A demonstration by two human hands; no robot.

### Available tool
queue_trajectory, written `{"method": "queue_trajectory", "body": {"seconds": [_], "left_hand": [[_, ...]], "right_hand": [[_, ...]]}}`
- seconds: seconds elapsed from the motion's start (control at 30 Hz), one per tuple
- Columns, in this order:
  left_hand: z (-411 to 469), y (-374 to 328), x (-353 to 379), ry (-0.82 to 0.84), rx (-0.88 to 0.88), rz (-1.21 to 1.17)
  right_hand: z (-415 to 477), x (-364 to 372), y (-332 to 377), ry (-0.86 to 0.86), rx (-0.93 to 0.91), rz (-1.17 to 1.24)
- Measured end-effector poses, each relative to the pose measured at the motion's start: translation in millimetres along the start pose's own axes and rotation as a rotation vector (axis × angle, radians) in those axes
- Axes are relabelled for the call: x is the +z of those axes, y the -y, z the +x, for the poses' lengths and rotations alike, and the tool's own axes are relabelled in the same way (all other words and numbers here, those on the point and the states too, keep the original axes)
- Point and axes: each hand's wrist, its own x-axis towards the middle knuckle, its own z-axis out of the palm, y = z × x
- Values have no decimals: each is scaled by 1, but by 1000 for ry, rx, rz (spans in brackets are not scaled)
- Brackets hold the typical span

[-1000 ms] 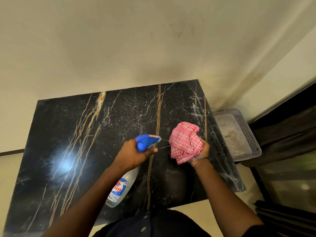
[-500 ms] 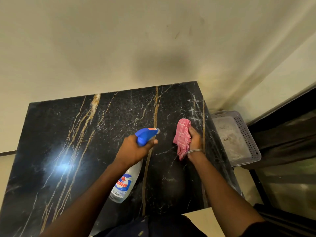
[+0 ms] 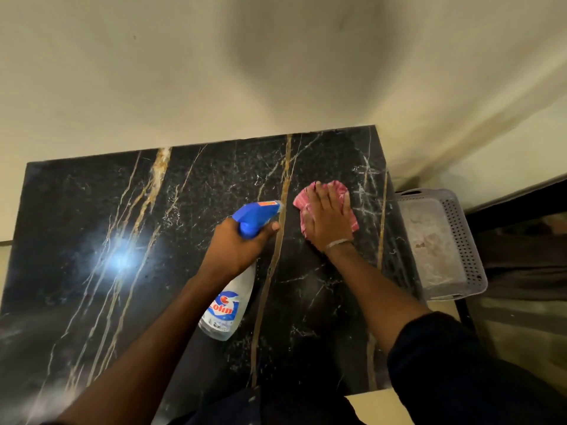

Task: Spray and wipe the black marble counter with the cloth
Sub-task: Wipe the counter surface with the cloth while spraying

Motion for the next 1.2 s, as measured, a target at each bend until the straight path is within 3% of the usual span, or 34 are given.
{"method": "queue_trajectory", "body": {"seconds": [0.2,0.47,0.67,1.0,1.2], "left_hand": [[29,0,0,-34,7,-19],[73,-10,6,-15,29,36],[90,-17,12,5,76,35],[86,-15,39,84,66,45],[89,-19,48,55,23,33]], "right_hand": [[94,-22,-27,-29,123,-10],[152,-39,-78,-94,346,-1],[148,-39,-82,-112,322,11],[66,-18,-96,-147,266,-21],[93,-25,-99,-137,297,-40]]}}
